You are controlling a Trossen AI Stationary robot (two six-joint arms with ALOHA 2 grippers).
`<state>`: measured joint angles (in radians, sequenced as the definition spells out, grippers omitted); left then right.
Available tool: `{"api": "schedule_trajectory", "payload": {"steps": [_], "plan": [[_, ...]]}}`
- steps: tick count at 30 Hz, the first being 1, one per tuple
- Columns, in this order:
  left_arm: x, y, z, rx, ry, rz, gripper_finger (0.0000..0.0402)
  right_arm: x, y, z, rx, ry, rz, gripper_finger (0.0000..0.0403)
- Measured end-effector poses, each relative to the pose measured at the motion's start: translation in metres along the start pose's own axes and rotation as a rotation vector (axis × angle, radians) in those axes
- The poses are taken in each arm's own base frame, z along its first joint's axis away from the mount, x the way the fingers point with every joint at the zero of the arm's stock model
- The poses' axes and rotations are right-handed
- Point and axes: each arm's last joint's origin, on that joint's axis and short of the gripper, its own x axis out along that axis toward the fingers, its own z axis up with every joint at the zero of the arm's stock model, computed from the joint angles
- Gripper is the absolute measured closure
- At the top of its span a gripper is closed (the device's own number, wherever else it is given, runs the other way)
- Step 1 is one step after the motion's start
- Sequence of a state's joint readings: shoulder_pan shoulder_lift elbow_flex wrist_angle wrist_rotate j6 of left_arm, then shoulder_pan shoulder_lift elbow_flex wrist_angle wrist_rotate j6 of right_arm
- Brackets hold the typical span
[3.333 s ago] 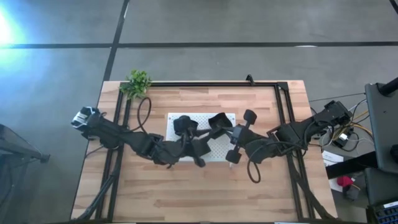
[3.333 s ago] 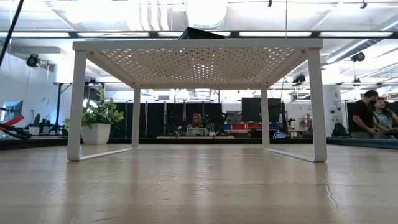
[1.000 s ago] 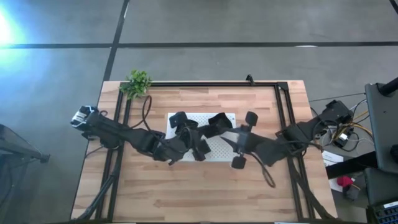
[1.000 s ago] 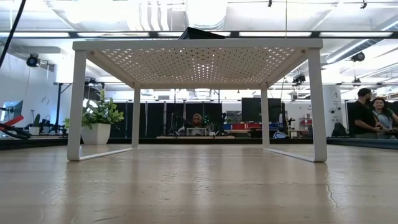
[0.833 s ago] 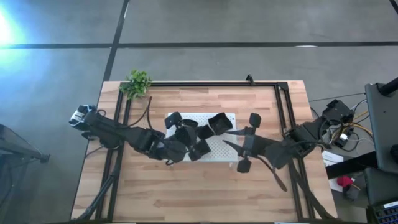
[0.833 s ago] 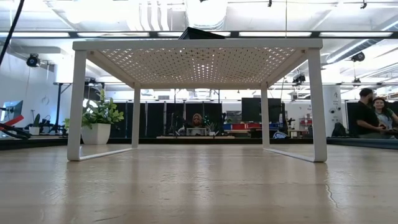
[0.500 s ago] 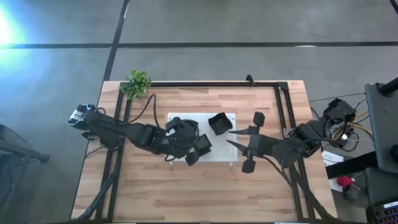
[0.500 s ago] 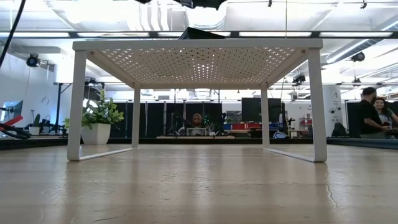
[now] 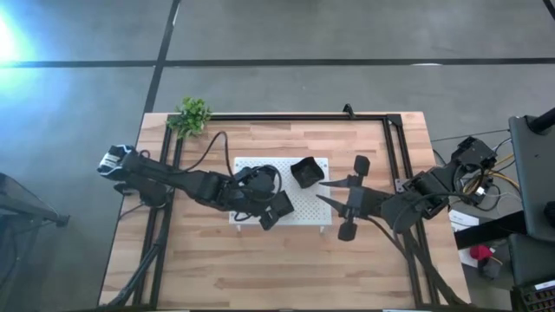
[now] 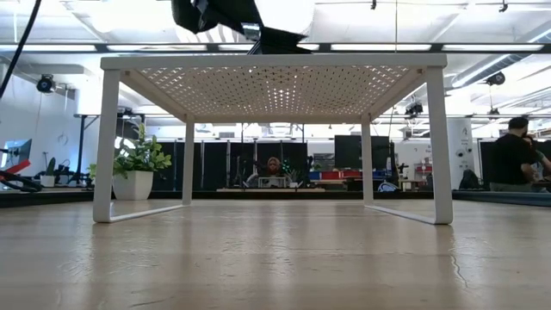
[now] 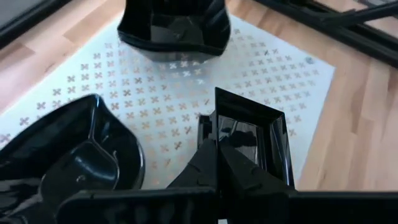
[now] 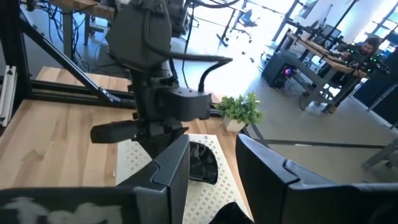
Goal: Pick & Place Mini shaped plates
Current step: Stack the black square plate on top of the black square plate on the shelf
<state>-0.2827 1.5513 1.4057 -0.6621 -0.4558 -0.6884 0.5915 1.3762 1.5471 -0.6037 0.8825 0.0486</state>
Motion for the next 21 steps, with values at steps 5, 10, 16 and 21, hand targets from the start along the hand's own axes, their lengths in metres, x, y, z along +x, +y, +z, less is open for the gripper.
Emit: {"api": "schedule_trajectory", "payload": {"steps": [5, 10, 16, 21], "plan": [[0.0023, 0.0019, 0.0008, 0.0, 0.009, -0.009, 0.0401, -0.0001, -0.0001, 0.0, 0.0, 0.0, 0.0, 0.028], [0.0023, 0.0018, 0.0007, 0.005, 0.016, -0.017, 0.0401, -0.0001, -0.0001, 0.0, 0.0, 0.0, 0.0, 0.028], [0.0027, 0.0019, 0.0008, 0.004, 0.027, -0.031, 0.04, -0.0001, -0.0001, 0.0, -0.004, 0.0, 0.0, 0.028], [0.003, 0.0015, 0.0008, 0.012, 0.026, -0.038, 0.0374, -0.0001, -0.0001, -0.0001, -0.004, 0.0, 0.0, 0.028]]}}
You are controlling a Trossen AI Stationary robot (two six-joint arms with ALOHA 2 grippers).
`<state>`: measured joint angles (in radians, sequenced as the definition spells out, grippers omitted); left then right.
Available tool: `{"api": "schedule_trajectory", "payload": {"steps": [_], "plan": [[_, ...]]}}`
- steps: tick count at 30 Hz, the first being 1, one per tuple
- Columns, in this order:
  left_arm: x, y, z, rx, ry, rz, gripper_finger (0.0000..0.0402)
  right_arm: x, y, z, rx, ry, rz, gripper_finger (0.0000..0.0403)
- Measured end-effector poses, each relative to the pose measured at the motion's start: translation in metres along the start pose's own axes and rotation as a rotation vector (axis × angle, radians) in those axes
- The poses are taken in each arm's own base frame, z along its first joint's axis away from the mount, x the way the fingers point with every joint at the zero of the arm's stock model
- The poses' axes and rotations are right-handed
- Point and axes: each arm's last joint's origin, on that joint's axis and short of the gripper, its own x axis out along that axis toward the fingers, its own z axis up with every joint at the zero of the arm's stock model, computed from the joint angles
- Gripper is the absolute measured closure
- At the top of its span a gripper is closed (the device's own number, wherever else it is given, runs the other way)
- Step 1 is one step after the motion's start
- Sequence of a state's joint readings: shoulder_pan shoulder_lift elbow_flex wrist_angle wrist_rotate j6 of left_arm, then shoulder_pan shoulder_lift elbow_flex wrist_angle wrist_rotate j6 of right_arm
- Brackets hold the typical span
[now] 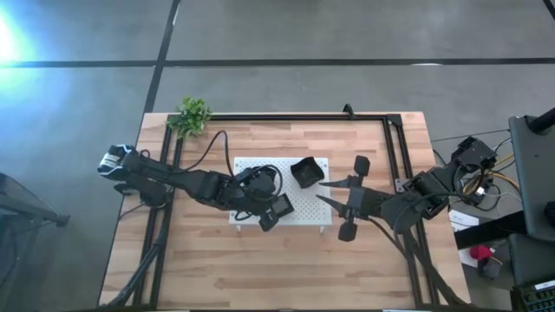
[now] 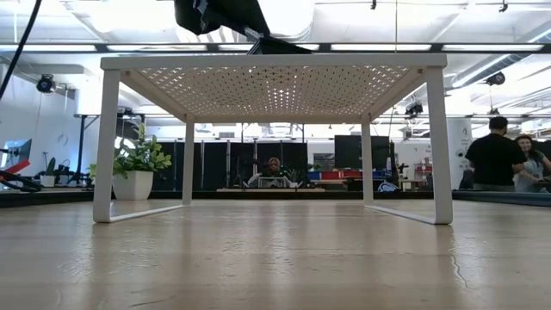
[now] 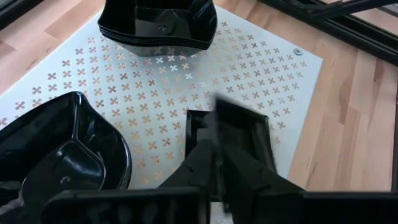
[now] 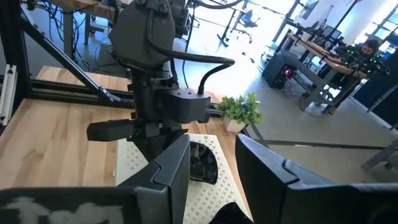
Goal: Pick & Place Mini shaped plates
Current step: Stack the black square plate on top of the black square plate on the shelf, then return to Home Position
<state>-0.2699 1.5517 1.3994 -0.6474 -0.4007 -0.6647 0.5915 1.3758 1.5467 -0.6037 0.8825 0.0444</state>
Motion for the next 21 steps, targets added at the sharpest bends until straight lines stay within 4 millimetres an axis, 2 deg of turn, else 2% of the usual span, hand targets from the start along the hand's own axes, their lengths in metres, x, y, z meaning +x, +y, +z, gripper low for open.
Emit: {"api": "schedule_trajectory", "payload": {"steps": [5, 11, 17, 21], "plan": [[0.0, 0.0, 0.0, -0.001, 0.0, 0.0, 0.0349, 0.0, 0.0, 0.0, -0.004, 0.0, 0.0, 0.028], [-0.001, 0.001, 0.002, 0.043, -0.009, 0.006, 0.0344, -0.001, -0.001, 0.0, 0.001, -0.003, 0.0, 0.028], [-0.025, 0.002, 0.016, 0.067, -0.068, -0.033, 0.0344, -0.009, -0.01, 0.003, 0.035, -0.019, 0.003, 0.0288], [-0.045, 0.008, 0.024, 0.172, -0.13, -0.034, 0.0351, -0.02, -0.02, 0.004, 0.04, -0.021, 0.072, 0.0323]]}}
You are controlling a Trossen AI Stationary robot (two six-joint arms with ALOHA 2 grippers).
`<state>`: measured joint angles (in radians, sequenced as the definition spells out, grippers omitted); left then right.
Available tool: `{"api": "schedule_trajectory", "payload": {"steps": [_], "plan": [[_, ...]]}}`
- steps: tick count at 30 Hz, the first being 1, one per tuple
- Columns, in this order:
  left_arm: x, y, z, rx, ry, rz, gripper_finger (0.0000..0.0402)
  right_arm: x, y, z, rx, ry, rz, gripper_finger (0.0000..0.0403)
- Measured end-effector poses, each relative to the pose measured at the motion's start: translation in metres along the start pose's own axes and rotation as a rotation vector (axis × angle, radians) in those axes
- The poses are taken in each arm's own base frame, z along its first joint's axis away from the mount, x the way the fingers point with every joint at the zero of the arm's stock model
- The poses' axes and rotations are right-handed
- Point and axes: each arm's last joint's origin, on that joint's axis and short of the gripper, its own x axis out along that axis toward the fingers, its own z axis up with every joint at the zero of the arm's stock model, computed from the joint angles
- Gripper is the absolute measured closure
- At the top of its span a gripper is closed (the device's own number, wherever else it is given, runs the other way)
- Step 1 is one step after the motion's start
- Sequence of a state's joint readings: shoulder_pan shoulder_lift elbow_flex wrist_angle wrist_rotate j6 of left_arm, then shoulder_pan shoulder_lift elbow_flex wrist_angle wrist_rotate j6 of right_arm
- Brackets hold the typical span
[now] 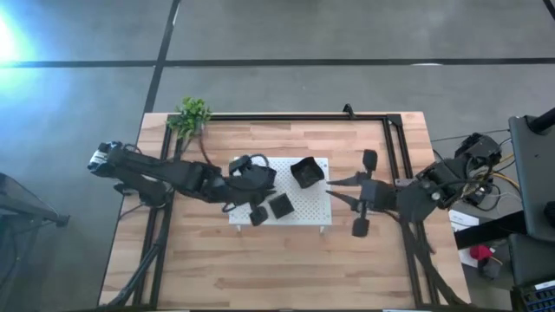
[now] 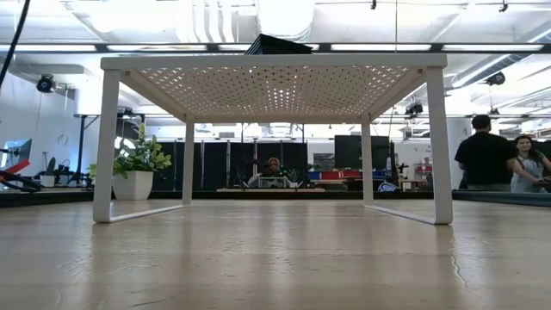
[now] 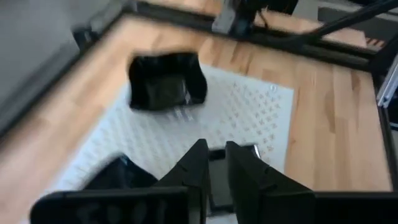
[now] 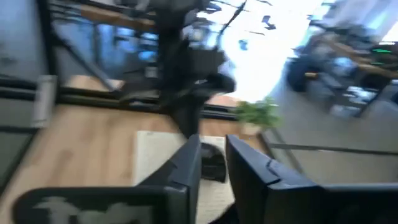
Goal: Pick & Place Mini shaped plates
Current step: Return to Home Position
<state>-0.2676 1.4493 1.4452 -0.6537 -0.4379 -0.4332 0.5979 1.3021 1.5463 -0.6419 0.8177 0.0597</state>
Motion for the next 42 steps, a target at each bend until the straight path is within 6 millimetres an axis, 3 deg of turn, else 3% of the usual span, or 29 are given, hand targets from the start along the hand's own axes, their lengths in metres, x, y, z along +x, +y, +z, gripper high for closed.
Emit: {"api": "schedule_trajectory", "payload": {"steps": [4, 9, 13, 18, 30, 42], "plan": [[-0.022, 0.006, 0.008, 0.134, -0.086, -0.021, 0.038, -0.009, -0.005, 0.001, 0.005, -0.005, 0.17, 0.0382], [-0.037, 0.007, 0.007, 0.299, -0.239, -0.186, 0.0398, -0.013, -0.006, -0.009, -0.028, 0.034, 0.249, 0.0393], [-0.045, 0.016, -0.007, 0.362, -0.335, -0.339, 0.0401, -0.02, -0.011, -0.018, -0.006, 0.034, 0.326, 0.0394], [-0.061, 0.036, -0.031, 0.326, -0.459, -0.382, 0.0401, -0.031, -0.016, -0.03, 0.014, -0.025, 0.527, 0.0394], [-0.101, 0.076, -0.078, 0.312, -0.625, -0.453, 0.0401, -0.057, -0.045, -0.081, 0.098, -0.23, 0.561, 0.0394], [-0.111, 0.098, -0.114, 0.338, -0.702, -0.436, 0.0401, -0.068, -0.062, -0.132, 0.153, -0.345, 0.525, 0.0394]]}}
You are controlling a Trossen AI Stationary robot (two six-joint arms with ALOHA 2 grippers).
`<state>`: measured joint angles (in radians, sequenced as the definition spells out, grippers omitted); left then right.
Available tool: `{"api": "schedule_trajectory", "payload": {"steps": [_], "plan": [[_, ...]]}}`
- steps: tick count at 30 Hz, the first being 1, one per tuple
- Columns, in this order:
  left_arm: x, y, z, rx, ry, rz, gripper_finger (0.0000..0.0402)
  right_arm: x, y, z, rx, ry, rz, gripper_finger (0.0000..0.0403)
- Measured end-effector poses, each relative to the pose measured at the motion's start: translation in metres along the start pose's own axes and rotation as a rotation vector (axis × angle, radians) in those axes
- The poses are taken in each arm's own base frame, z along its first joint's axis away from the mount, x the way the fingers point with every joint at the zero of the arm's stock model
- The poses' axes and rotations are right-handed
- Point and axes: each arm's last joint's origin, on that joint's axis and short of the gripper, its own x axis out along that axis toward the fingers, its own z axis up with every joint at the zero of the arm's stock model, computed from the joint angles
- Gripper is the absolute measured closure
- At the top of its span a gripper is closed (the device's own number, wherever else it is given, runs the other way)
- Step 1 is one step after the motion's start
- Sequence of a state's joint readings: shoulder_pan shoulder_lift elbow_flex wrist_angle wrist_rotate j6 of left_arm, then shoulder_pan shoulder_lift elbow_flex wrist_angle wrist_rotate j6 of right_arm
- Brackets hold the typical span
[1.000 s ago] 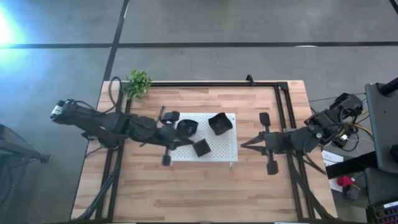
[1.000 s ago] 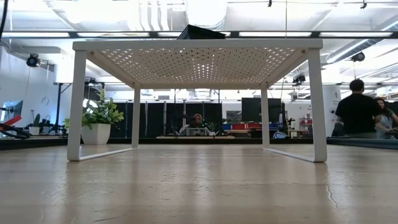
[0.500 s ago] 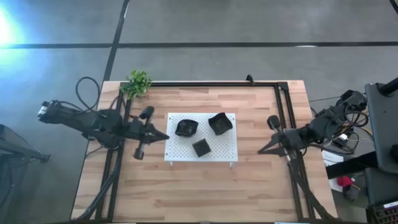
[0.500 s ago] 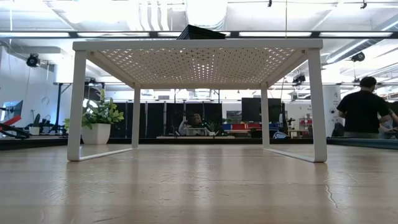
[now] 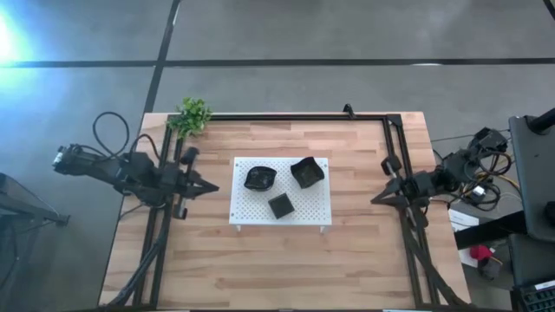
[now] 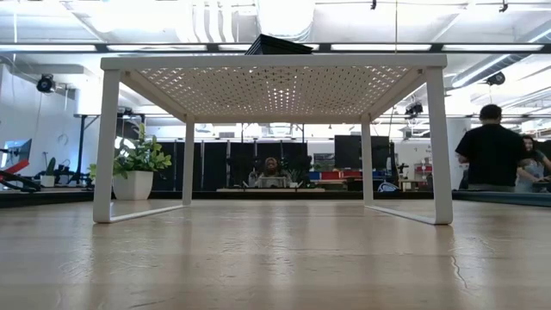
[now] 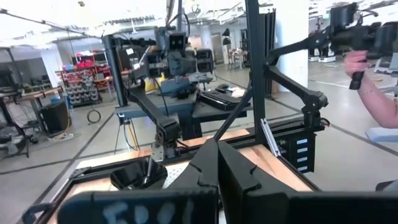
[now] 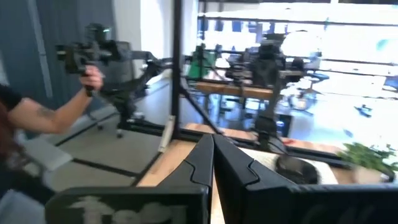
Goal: Pick & Place Mini shaped plates
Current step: Return to Home Position
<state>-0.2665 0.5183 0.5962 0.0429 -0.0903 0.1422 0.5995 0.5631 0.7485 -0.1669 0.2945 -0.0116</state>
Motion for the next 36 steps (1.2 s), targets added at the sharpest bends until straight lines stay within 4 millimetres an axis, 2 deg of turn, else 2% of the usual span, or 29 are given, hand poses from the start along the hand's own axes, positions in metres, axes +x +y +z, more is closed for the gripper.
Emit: {"api": "schedule_trajectory", "payload": {"steps": [6, 26, 36], "plan": [[-0.016, 0.001, -0.008, 0.005, -0.04, 0.014, 0.0401, -0.018, -0.007, -0.014, 0.026, -0.068, -0.058, 0.0394], [-0.063, 0.004, -0.019, -0.001, -0.202, 0.079, 0.0401, -0.055, -0.02, -0.05, 0.067, -0.198, -0.139, 0.0394], [-0.079, 0.004, -0.029, 0.046, -0.236, 0.089, 0.0402, -0.069, -0.024, -0.053, 0.06, -0.257, -0.144, 0.0394]]}}
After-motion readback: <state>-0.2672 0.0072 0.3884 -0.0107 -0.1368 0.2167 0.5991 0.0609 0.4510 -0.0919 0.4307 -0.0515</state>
